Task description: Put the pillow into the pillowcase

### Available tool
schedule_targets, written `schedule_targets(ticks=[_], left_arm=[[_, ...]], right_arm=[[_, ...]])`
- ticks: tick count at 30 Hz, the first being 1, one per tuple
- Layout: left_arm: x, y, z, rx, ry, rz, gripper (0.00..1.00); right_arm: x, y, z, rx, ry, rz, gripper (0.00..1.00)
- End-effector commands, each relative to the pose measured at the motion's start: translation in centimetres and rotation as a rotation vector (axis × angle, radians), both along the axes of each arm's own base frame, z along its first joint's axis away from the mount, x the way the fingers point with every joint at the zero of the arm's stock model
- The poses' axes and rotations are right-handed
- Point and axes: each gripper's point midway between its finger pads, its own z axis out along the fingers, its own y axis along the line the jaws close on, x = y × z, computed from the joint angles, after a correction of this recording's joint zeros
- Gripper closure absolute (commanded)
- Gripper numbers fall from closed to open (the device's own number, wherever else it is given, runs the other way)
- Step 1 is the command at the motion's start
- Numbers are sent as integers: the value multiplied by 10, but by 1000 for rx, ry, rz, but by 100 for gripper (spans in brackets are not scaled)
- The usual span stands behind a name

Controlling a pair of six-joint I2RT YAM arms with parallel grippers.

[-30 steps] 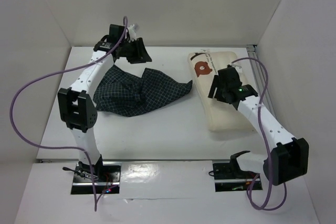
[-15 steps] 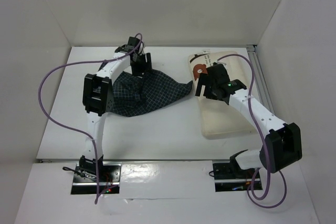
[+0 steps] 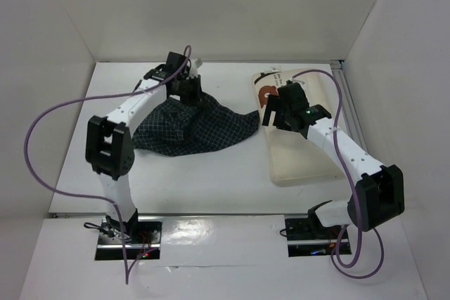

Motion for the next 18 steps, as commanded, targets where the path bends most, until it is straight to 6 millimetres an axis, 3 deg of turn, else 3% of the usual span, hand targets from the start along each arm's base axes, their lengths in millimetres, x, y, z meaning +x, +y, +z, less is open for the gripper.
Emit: schedule_targets(ticks=[1,2,3,4,5,6,8,9,10,11,12,13,14,15,16,17,18], left_arm=[[-89,-56,32,-60,-33,-223,100],[-111,-61,27,-64,0,-237,100],[-140,-58,2,-31,75,-246,100],[-168,-69,-2,-26,97,-296,100],[-182,-66,2,-12,74,-299,100],[-204,-59,-13,26,137,-296,100],[-223,-50,-17,112,149,-293,67],[-228,-42,-14,148,139,-282,56],[-228,-32,-5,191,137,-248,47],[-215,-15,-1,275,77,-182,24],[-207,-4,8,307,50,-108,15],[-196,9,27,311,-4,-39,9],[-186,22,32,321,-25,27,7],[-163,52,40,325,-36,174,3],[-153,67,40,321,-23,242,2],[-144,84,40,314,-8,316,1],[-133,117,36,312,23,439,1]], right_arm=[[14,-5,19,6,-59,-17,5],[14,-6,19,-1,-59,-11,5],[15,-10,22,-4,-68,-13,5],[16,-13,22,-5,-68,-24,5],[15,-12,24,-3,-74,-10,5],[16,-16,24,-12,-75,-10,5],[17,-13,25,2,-78,20,5],[18,-11,27,3,-84,45,5],[17,-3,28,31,-84,83,5],[19,2,25,40,-81,112,5],[22,9,32,69,-97,136,5],[22,20,30,83,-97,180,4],[23,34,37,118,-112,225,4],[26,53,39,135,-123,273,2],[28,66,41,145,-129,305,0],[37,80,58,151,-170,336,0],[39,102,46,146,-137,381,0]])
